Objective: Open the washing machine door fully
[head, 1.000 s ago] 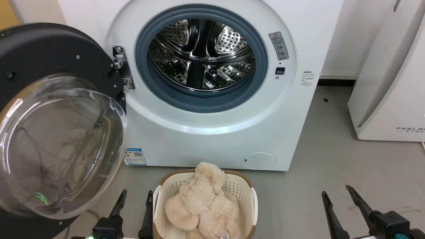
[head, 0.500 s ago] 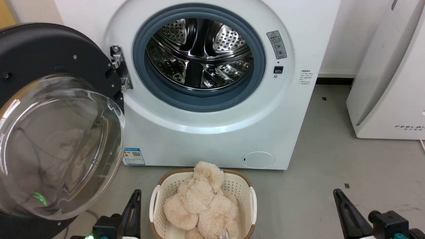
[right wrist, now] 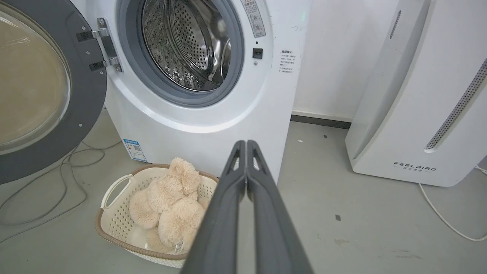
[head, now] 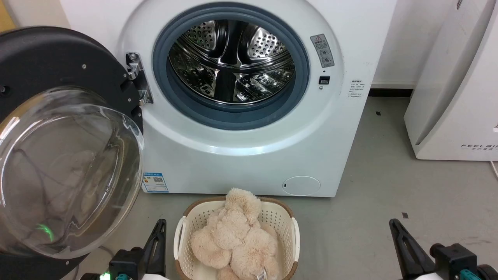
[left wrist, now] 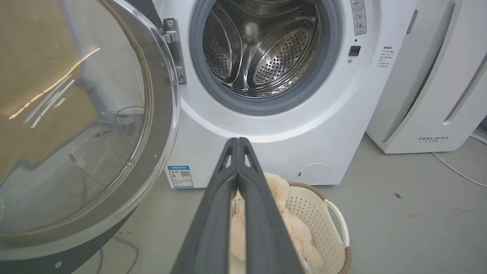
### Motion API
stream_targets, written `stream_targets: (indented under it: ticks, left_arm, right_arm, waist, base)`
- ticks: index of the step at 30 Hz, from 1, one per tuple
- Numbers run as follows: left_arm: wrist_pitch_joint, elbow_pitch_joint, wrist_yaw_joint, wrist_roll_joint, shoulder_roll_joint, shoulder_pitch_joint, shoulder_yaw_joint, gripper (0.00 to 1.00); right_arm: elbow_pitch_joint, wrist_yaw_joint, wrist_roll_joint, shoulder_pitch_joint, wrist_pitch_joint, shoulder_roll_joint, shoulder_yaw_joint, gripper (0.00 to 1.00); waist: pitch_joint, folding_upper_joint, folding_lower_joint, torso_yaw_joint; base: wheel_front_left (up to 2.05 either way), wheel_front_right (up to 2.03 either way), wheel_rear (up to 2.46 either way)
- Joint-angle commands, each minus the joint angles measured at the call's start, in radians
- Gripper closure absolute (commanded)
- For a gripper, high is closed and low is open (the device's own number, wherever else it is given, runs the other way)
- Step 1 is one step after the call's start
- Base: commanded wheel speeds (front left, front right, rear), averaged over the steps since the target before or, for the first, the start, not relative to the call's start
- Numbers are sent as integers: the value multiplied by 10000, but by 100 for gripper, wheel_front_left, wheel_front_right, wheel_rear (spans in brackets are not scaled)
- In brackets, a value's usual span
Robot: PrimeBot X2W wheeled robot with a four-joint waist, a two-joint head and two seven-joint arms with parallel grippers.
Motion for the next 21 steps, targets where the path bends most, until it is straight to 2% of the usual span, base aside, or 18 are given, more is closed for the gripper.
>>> stream_targets:
  ticks: [1,21]
  left_arm:
    - [60,-56,-44,112,-25,-118,78,100]
    - [469,-313,-256,495,-267,-215,455,100]
  right_arm:
    - [22,2,-27,-202,19,3,15,100]
    - [175,3,-88,-489,62,6,41,100]
  waist:
    - [3,0,-1,-3]
    - [85,0,-1,-92]
  base:
    - [0,0,0]
    - [0,0,0]
